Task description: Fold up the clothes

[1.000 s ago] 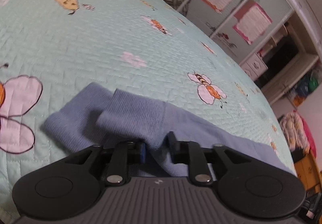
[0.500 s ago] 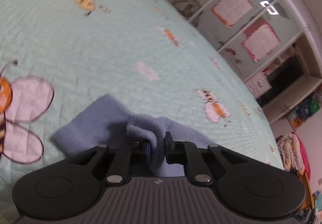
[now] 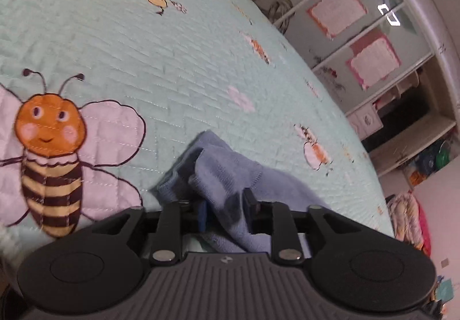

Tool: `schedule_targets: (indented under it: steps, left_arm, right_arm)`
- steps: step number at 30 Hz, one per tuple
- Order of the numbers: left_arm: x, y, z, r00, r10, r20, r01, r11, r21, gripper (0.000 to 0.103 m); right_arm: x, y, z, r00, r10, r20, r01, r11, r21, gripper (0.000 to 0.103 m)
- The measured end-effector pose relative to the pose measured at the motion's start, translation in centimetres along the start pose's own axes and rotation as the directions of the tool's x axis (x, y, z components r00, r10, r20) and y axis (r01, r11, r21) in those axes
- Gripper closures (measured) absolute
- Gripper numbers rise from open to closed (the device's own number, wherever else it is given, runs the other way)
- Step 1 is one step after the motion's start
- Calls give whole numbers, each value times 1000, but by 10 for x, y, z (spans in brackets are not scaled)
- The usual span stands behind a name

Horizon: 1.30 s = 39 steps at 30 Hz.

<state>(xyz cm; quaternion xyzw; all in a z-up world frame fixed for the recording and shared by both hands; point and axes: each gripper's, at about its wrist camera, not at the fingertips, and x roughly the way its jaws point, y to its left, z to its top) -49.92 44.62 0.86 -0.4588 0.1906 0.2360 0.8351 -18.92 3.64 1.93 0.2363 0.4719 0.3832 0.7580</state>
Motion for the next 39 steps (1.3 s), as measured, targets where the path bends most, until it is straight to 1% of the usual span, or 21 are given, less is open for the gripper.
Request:
schedule_targets:
  steps: [3,7,8,10,11,12,14,15,16,17,19,21,22,25,27,31,33,35,37,38,39]
  left_arm:
    - [-6,3,2,1000,-10,23,11,999,-32,64]
    - [-6,11,5,999,-32,31,35,991,-128,64]
    - [-5,10,8,999,-30,26,33,991,-131,67]
    - [-2,-2,21,1000,-21,4,21,995,-97,94]
    - [-4,-10,26,999,-43,-1,43,996,-79,99]
    - [-8,-22,32,996,-89,10,90,995,-53,100]
    - [-24,-50,43,972,-232,40,231,972,43,99]
    - [-32,-62,47,960,-275,47,269,957,105,96]
    - [-34,-66,49,967,-249,48,240,959,150,96]
    - [-30,-63,50,981,-188,45,178,970,164,96]
    - [-15,-40,47,998,-59,-4,59,992,113,96]
    - [-2,-12,40,998,21,-54,-19,999,42,95]
    - [-1,-4,37,998,29,-59,-28,999,18,93]
    - [-6,8,31,999,-4,-47,3,1000,-23,81]
    - [-9,7,33,999,-34,-39,33,999,-31,66]
    - [-7,4,39,997,-79,-14,78,995,-66,57]
    - [5,-2,42,997,-76,-34,74,995,-67,55]
    - [15,-7,44,995,-77,-68,74,996,-53,59]
    - [20,-12,48,994,-82,-75,80,997,-22,83]
    - [20,-16,51,994,-87,-72,88,996,0,97]
    - [19,-23,52,994,-94,-60,97,995,36,96]
  right_arm:
    - [-1,2,2,1000,4,-4,-4,1000,-3,100]
    - [-5,-4,-2,999,37,-3,-37,998,41,100]
    - [-5,-6,-3,999,47,-3,-47,997,54,100]
    - [-5,-6,-3,998,65,0,-65,995,80,100]
    - [-5,-5,-2,997,76,5,-76,993,92,100]
    - [-5,-4,-1,996,92,14,-93,990,106,100]
    - [-10,2,2,992,120,40,-124,987,106,100]
    - [-14,6,4,990,132,53,-136,986,93,100]
    - [-19,11,5,988,138,64,-143,988,65,100]
    - [-23,14,6,988,142,69,-145,989,41,100]
    - [-23,14,5,991,122,48,-123,992,18,100]
    - [-18,6,0,996,83,17,-83,996,22,100]
    - [-15,1,-3,998,65,3,-65,998,27,100]
    - [-11,-6,-6,999,51,-17,-51,998,33,101]
    - [-11,-5,-4,999,44,-28,-43,999,13,101]
    - [-10,-3,-4,999,30,-39,-31,999,-13,101]
    - [-10,-5,-4,999,31,-40,-31,999,-7,101]
    - [-10,-6,-5,999,31,-42,-31,1000,-1,101]
    - [-10,-8,-6,999,32,-44,-32,999,5,101]
    - [-10,-8,-6,998,32,-45,-32,999,8,101]
    - [-10,-9,-7,998,32,-46,-32,999,11,101]
